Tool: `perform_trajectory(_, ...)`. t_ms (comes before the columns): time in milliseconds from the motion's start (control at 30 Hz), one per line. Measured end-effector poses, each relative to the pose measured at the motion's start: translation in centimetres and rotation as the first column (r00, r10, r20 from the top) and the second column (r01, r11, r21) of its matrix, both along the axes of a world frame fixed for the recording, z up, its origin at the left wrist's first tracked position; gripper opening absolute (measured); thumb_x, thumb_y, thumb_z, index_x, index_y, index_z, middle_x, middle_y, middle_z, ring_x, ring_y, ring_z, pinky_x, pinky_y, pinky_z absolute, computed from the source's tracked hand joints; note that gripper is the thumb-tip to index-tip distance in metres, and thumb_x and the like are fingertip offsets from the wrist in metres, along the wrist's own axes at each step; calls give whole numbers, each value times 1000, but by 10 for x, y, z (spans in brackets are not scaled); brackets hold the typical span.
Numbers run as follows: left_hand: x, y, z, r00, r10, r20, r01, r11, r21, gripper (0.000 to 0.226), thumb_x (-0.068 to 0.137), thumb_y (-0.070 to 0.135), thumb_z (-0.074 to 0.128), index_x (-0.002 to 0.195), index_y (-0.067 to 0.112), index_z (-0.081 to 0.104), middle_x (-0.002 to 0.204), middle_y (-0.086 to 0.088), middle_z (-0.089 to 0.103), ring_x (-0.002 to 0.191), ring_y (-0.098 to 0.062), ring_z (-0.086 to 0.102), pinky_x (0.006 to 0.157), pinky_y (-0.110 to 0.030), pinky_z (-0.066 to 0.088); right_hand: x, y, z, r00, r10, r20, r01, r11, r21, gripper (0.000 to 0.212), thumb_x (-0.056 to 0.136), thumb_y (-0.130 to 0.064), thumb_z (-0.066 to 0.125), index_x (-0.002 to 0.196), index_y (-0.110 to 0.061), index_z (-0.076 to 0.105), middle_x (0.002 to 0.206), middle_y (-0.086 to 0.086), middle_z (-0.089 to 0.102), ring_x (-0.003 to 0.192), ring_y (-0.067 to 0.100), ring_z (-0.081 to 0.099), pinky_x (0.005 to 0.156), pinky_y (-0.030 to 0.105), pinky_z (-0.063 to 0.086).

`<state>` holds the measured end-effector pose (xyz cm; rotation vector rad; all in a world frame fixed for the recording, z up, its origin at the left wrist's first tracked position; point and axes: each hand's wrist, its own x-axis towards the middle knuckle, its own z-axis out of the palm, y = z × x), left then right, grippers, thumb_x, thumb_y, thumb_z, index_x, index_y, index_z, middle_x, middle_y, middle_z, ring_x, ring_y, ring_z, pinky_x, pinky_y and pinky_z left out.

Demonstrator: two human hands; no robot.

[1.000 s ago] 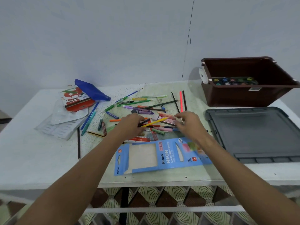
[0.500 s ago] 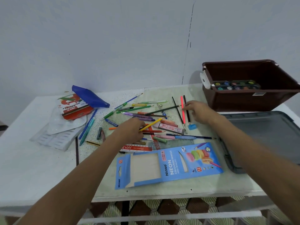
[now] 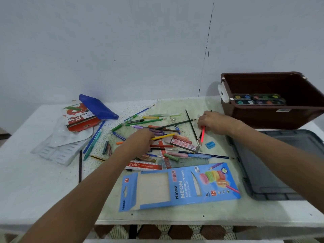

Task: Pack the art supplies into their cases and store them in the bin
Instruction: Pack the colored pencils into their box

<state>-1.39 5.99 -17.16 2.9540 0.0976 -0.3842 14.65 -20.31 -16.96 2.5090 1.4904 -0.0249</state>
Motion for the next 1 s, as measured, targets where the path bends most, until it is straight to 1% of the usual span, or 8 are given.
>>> perform_trajectory(200, -9, 3, 25, 959, 201, 199, -149, 958, -246, 20, 98, 19, 52, 112, 12, 65, 90, -5, 64, 63, -12, 51, 53, -22, 38, -2, 2, -5, 997, 42, 64, -41, 999, -25, 24, 96, -18, 51, 114, -27, 63, 108, -5, 61, 98, 18, 49, 84, 34, 45)
perform_trajectory(300, -22, 6, 42, 895, 333, 297, -194, 891, -411, 20, 96, 19, 56, 112, 14, 65, 89, -1, 68, 65, -8, 57, 57, -20, 39, -2, 0, -4, 1000, -6, 19, 3, 991, 134, 23, 96, -16, 52, 115, -17, 65, 109, 3, 59, 102, 22, 51, 87, 37, 45)
perform_trajectory(400, -39, 2, 60, 800, 546, 249, -177, 611, -772, 12, 94, 12, 59, 102, 16, 67, 82, -6, 73, 57, -4, 64, 60, -20, 53, -9, 2, 5, 990, -93, -105, 125, 924, 363, 25, 95, -10, 52, 117, -8, 64, 108, 8, 57, 100, 27, 55, 86, 38, 46)
perform_trajectory(500, -55, -9, 61, 759, 650, 45, -163, 256, -953, 11, 92, 8, 61, 102, 11, 65, 88, -11, 74, 84, -25, 72, 82, -40, 58, -31, 11, 22, 977, -125, -172, 199, 818, 539, 25, 95, -9, 53, 118, -5, 64, 104, 8, 56, 93, 26, 56, 82, 34, 45)
perform_trajectory(633, -82, -31, 36, 726, 675, -130, -257, 92, -962, 23, 91, 15, 64, 112, 4, 65, 93, -7, 72, 82, -20, 69, 74, -33, 56, -84, 28, 40, 953, -160, -259, 292, 720, 630, 23, 93, -13, 58, 113, -7, 67, 92, 5, 58, 84, 23, 55, 74, 26, 35)
perform_trajectory(733, -103, -48, 16, 651, 724, -229, -293, -40, -955, 26, 89, 14, 66, 112, 1, 64, 89, -8, 69, 68, -16, 63, 70, -30, 57, -130, 34, 44, 849, -160, -504, 458, 698, 550, 19, 91, -18, 62, 108, -14, 70, 91, -3, 63, 73, 17, 55, 68, 26, 39)
perform_trajectory(867, -121, -67, -3, 528, 774, -349, -291, -221, -931, 14, 93, 9, 60, 101, -2, 63, 92, -17, 66, 79, -25, 69, 74, -39, 60, -164, 35, 30, 650, -156, -744, 594, 715, 370, 10, 88, -22, 67, 89, -15, 74, 82, 7, 68, 68, 16, 59, 68, 37, 50)
perform_trajectory(1000, -133, -67, -20, 421, 846, -328, -319, -201, -926, 14, 96, 16, 57, 96, 3, 61, 94, -15, 67, 92, -30, 68, 79, -44, 58, -180, 36, 10, 406, -180, -896, 669, 726, 158, 9, 90, -15, 65, 91, -11, 72, 67, 0, 61, 53, 6, 58, 52, 23, 49)
